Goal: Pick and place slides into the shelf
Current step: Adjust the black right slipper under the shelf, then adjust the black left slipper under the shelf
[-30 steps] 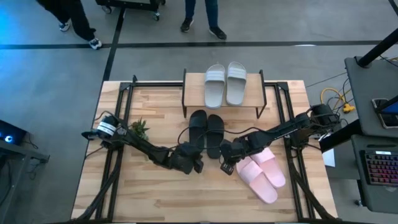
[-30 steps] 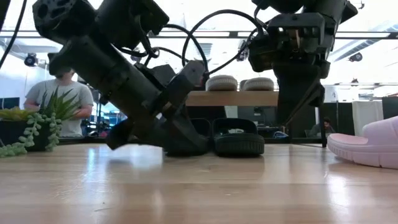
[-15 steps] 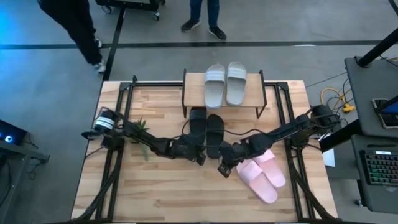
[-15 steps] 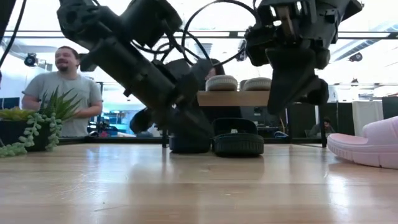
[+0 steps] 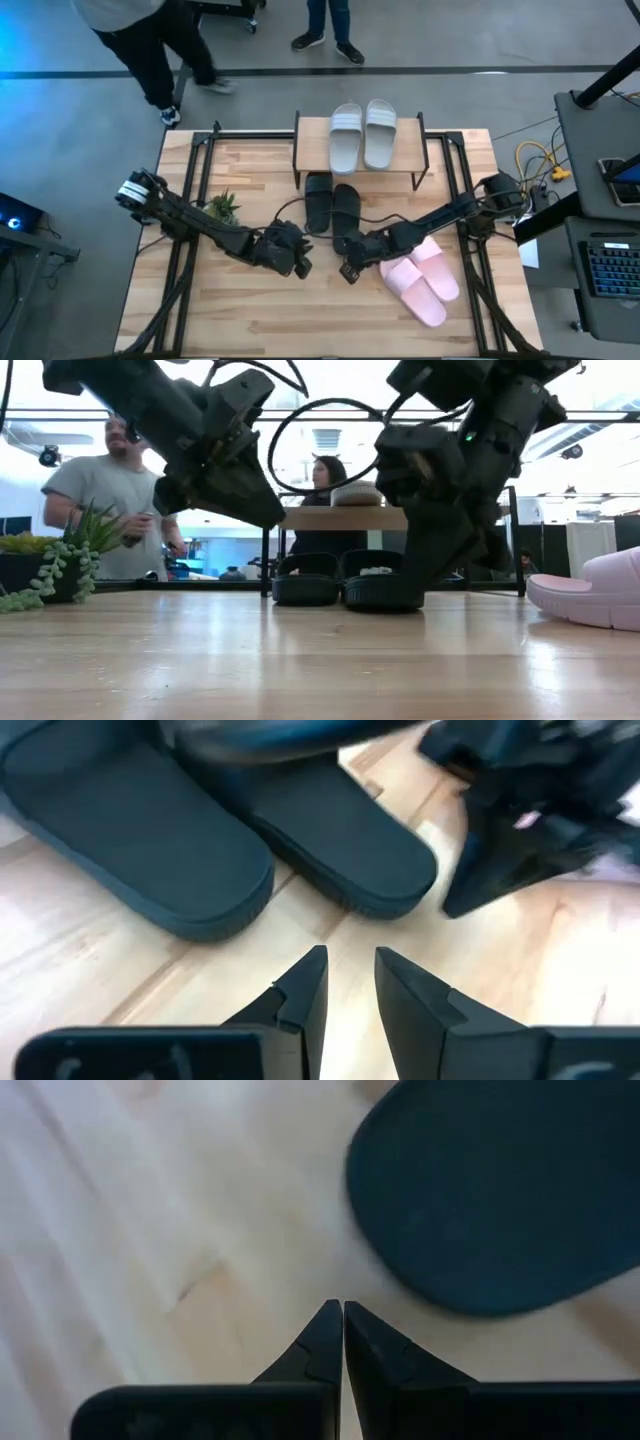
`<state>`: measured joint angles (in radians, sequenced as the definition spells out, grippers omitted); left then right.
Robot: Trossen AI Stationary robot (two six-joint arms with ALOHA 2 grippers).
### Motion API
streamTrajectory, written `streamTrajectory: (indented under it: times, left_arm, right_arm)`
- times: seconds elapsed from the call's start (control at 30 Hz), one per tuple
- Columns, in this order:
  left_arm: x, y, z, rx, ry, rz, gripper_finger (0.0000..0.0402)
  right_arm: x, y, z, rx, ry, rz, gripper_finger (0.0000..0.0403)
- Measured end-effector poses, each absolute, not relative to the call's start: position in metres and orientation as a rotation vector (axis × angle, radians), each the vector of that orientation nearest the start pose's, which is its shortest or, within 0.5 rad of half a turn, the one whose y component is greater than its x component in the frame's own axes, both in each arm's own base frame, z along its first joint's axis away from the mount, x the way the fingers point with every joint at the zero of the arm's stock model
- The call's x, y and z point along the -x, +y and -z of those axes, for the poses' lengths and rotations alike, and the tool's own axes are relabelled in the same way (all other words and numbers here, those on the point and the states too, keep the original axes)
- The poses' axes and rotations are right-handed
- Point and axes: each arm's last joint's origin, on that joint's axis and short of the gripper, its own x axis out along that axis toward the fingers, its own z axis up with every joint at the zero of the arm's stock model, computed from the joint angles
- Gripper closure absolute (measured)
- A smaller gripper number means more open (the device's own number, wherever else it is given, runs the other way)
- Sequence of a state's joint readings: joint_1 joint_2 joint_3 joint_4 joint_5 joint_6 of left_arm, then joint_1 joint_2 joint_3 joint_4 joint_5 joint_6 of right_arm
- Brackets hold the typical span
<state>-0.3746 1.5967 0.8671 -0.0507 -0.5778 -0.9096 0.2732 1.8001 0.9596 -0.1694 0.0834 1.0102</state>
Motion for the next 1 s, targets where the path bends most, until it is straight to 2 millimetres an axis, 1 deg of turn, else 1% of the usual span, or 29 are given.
streamTrajectory:
  times: [0.13,0.37,0.47,0.53,0.6,0.67,0.83,0.9,1.0]
  left_arm:
    - [-0.296,-0.099,-0.184,0.51,0.542,-0.483,0.033]
    - [-0.296,-0.099,-0.183,0.506,0.548,-0.485,0.033]
    - [-0.295,-0.099,-0.179,0.496,0.564,-0.491,0.033]
    - [-0.294,-0.099,-0.178,0.495,0.566,-0.493,0.033]
    - [-0.292,-0.098,-0.174,0.49,0.573,-0.498,0.033]
    - [-0.29,-0.094,-0.169,0.485,0.584,-0.51,0.033]
    - [-0.287,-0.086,-0.159,0.532,0.554,-0.496,0.033]
    - [-0.289,-0.084,-0.158,0.57,0.523,-0.465,0.033]
    - [-0.289,-0.08,-0.155,0.59,0.498,-0.462,0.033]
  right_arm:
    - [-0.33,0.074,-0.135,-0.696,0.958,0.387,0.0394]
    - [-0.333,0.028,-0.133,-0.656,0.969,0.489,0.0394]
    - [-0.334,0.012,-0.133,-0.646,0.961,0.509,0.0394]
    - [-0.335,0.005,-0.133,-0.647,0.963,0.518,0.0394]
    - [-0.334,0.003,-0.135,-0.653,0.96,0.518,0.0394]
    - [-0.334,0.006,-0.14,-0.649,0.941,0.506,0.0394]
    - [-0.33,0.024,-0.153,-0.627,0.927,0.45,0.0394]
    - [-0.328,0.031,-0.159,-0.614,0.913,0.435,0.0394]
    - [-0.324,0.04,-0.168,-0.603,0.903,0.413,0.0394]
